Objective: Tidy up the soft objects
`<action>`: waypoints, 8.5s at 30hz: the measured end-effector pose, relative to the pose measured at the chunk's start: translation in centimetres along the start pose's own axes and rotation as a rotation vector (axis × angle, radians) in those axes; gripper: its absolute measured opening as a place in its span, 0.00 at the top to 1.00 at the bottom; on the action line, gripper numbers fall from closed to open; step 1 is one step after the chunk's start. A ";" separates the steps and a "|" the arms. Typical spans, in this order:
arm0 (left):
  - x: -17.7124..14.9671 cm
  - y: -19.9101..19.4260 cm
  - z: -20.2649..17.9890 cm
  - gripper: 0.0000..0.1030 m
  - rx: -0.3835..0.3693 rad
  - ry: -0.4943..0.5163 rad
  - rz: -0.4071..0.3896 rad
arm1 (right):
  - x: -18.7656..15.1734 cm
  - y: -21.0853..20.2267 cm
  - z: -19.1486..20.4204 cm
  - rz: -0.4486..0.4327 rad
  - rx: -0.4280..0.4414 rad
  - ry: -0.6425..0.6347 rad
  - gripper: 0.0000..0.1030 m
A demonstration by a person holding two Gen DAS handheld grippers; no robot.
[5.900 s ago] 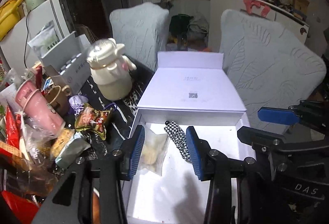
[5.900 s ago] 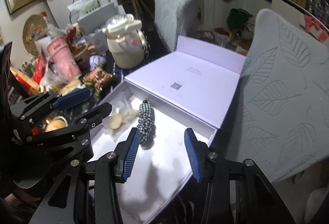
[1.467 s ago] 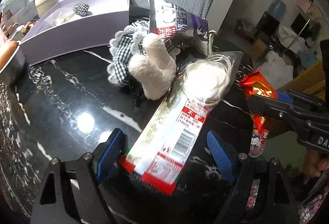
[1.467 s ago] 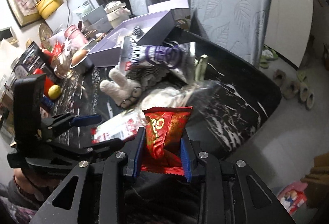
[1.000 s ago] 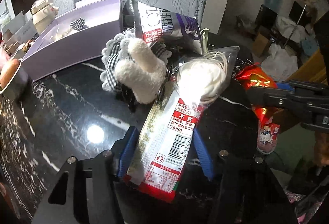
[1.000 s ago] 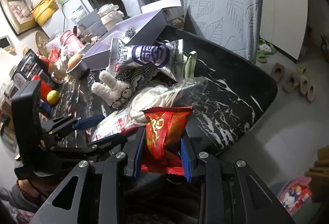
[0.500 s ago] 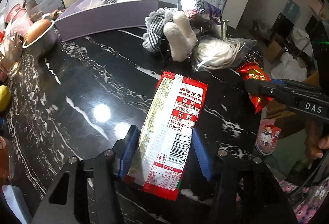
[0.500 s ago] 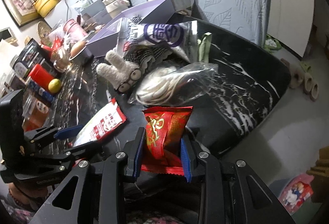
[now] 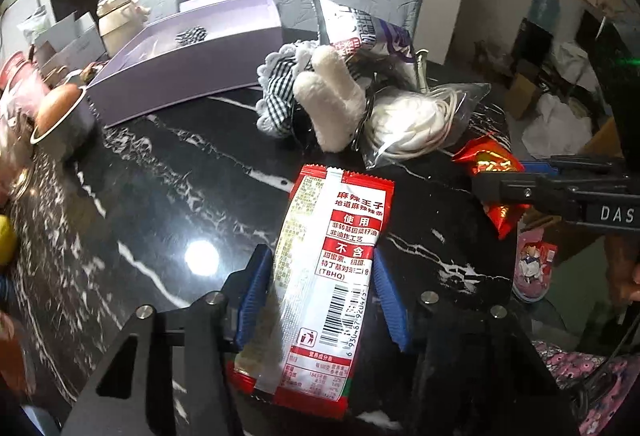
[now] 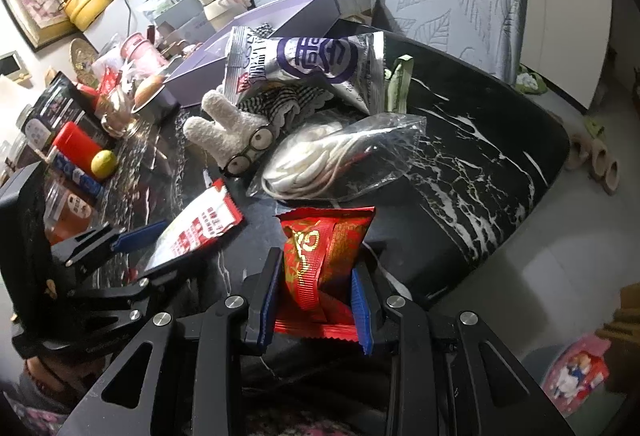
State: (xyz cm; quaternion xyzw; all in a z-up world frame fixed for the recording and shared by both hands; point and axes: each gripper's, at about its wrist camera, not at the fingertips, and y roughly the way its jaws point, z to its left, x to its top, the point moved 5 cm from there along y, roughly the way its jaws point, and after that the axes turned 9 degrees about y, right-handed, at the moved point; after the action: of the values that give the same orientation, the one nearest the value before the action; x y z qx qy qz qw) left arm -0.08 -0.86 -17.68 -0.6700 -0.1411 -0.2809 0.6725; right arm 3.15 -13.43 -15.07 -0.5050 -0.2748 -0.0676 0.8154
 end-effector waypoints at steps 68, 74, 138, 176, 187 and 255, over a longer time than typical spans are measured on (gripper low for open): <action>14.3 -11.5 11.7 0.54 0.159 -0.157 -0.461 | 14.5 -4.6 11.3 -0.270 0.180 -0.289 0.70; 17.2 -10.3 13.8 0.55 0.163 -0.161 -0.483 | 18.1 -4.1 12.5 -0.293 0.186 -0.332 0.70; 21.5 11.6 24.7 0.54 0.185 -0.179 -0.009 | 30.6 17.2 9.0 0.050 0.024 -0.225 0.67; 24.8 -1.2 21.8 0.35 0.299 -0.166 -0.193 | 30.8 4.8 12.4 -0.173 0.036 -0.275 0.51; 25.2 -8.0 18.4 0.35 0.335 -0.129 -0.292 | 29.3 -2.4 13.7 -0.291 0.026 -0.323 0.43; 6.0 -7.9 4.4 0.19 0.068 -0.220 -0.182 | 5.5 -6.2 5.1 -0.262 -0.030 -0.122 0.18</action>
State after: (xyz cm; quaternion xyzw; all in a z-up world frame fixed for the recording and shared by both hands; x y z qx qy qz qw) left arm 1.08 2.78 -7.57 -0.6581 -0.2835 -0.2606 0.6470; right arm 3.44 -11.11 -5.68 -0.4801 -0.3863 -0.1467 0.7738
